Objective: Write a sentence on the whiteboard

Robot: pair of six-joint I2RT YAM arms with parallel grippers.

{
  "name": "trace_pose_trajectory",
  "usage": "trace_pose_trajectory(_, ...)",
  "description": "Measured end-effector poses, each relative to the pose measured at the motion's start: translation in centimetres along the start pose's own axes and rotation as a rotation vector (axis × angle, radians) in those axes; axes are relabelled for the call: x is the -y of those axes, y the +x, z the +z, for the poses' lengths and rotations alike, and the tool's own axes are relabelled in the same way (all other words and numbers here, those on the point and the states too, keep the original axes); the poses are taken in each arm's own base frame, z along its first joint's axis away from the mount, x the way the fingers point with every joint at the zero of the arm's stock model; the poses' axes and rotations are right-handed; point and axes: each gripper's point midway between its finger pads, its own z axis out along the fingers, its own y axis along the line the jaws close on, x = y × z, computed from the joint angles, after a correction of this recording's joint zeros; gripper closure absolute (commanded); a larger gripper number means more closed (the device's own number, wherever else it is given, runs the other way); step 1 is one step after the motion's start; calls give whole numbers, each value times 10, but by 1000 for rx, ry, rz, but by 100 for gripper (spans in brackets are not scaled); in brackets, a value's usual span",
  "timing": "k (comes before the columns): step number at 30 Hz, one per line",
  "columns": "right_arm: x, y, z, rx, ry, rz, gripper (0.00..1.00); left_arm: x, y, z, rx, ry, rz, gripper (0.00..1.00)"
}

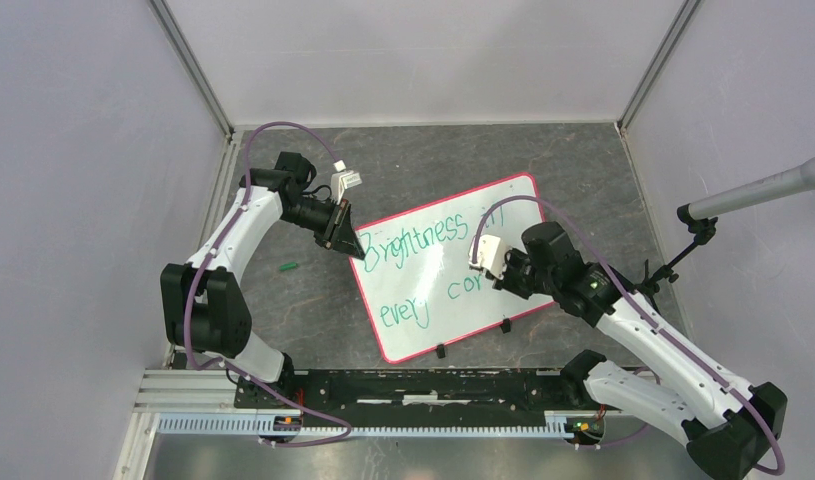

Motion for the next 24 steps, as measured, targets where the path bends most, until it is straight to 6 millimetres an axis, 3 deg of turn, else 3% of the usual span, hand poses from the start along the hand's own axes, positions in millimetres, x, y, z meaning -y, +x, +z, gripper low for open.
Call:
trace_pose_trajectory(10,4,3,-7,-10,30,-8,100,0,0,0,0,0,0,98)
trace_pose_trajectory(24,2,5,-3,-27,15,-9,100,0,0,0,-2,0,0,98)
